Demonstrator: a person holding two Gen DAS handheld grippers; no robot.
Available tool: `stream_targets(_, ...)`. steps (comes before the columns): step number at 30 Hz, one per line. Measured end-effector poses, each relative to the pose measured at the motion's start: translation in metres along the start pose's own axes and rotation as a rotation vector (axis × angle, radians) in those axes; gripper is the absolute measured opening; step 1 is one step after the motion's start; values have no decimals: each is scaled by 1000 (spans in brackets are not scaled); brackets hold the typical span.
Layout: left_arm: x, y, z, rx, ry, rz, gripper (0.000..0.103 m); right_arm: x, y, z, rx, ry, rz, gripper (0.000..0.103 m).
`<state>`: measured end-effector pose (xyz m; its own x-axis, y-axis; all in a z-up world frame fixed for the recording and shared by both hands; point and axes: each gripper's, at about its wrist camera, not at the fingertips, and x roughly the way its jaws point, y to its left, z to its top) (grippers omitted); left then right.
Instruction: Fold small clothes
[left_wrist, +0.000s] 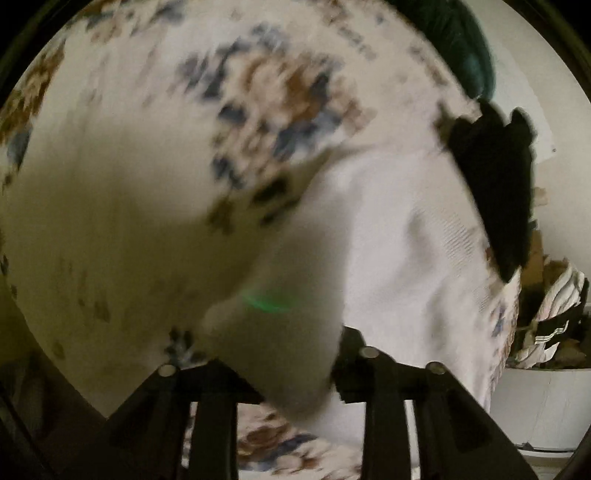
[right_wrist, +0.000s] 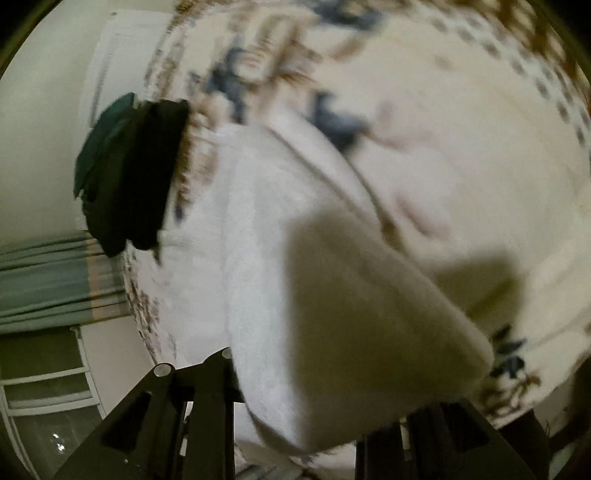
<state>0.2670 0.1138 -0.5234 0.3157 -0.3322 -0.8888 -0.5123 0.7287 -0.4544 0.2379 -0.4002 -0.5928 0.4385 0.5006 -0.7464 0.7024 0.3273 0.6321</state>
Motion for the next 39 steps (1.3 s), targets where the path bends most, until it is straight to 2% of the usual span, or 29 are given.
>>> stream_targets(2, 2, 10, -4, -21, 39, 14, 39, 8, -16, 5, 56, 42, -29, 42)
stream_targets(3, -2, 12, -6, -19, 46, 28, 40, 9, -19, 7, 59, 52, -59, 55)
stream_targets(5, -20, 14, -12, 1, 48, 45, 46, -8, -19, 5, 16, 32, -90, 59)
stream_targets(6, -30, 13, -13, 16, 47, 62, 46, -21, -15, 4, -21, 19, -131, 65)
stream_targets(9, -54, -6, -5, 92, 20, 84, 54, -56, -4, 6, -107, -34, -226, 67)
stream_targets(10, -59, -19, 3, 136, -1, 80, 58, -70, 8, 11, -155, -77, -261, 67)
stream_targets(13, -52, -61, 33, 277, -50, 61, 64, -80, 51, 36, -262, -131, -269, 67)
stream_targets(15, -32, -93, 58, 371, -67, 44, 66, -69, 80, 63, -327, -150, -249, 67)
stream_targets(17, -1, -118, 84, 440, -59, 55, 66, -34, 114, 89, -404, -129, -261, 67)
stream_targets(21, 70, -161, 112, 604, 10, 122, 66, 36, 146, 130, -478, -20, -304, 67)
stream_targets(22, 83, -164, 114, 633, 19, 158, 66, 51, 151, 138, -490, 9, -327, 64)
stream_targets(23, 95, -168, 115, 660, 29, 181, 65, 58, 152, 139, -503, 16, -331, 56)
stream_targets(24, 106, -169, 115, 685, 38, 207, 62, 63, 150, 138, -522, 17, -344, 23)
stream_targets(25, 110, -168, 115, 701, 32, 215, 38, 61, 152, 136, -549, -7, -360, 7)
stream_targets(26, 111, -168, 114, 713, 19, 219, 8, 56, 153, 135, -563, -42, -349, 7)
stream_targets(29, 100, -162, 118, 692, -45, 183, 8, 27, 149, 130, -545, -137, -327, 7)
stream_targets(32, 95, -156, 124, 666, -71, 187, 7, 6, 141, 135, -493, -195, -325, 6)
stream_targets(35, 99, -151, 136, 625, -64, 197, 7, 6, 135, 141, -469, -206, -346, 5)
stream_targets(39, 109, -155, 149, 622, -63, 217, 7, 10, 129, 151, -446, -226, -377, 4)
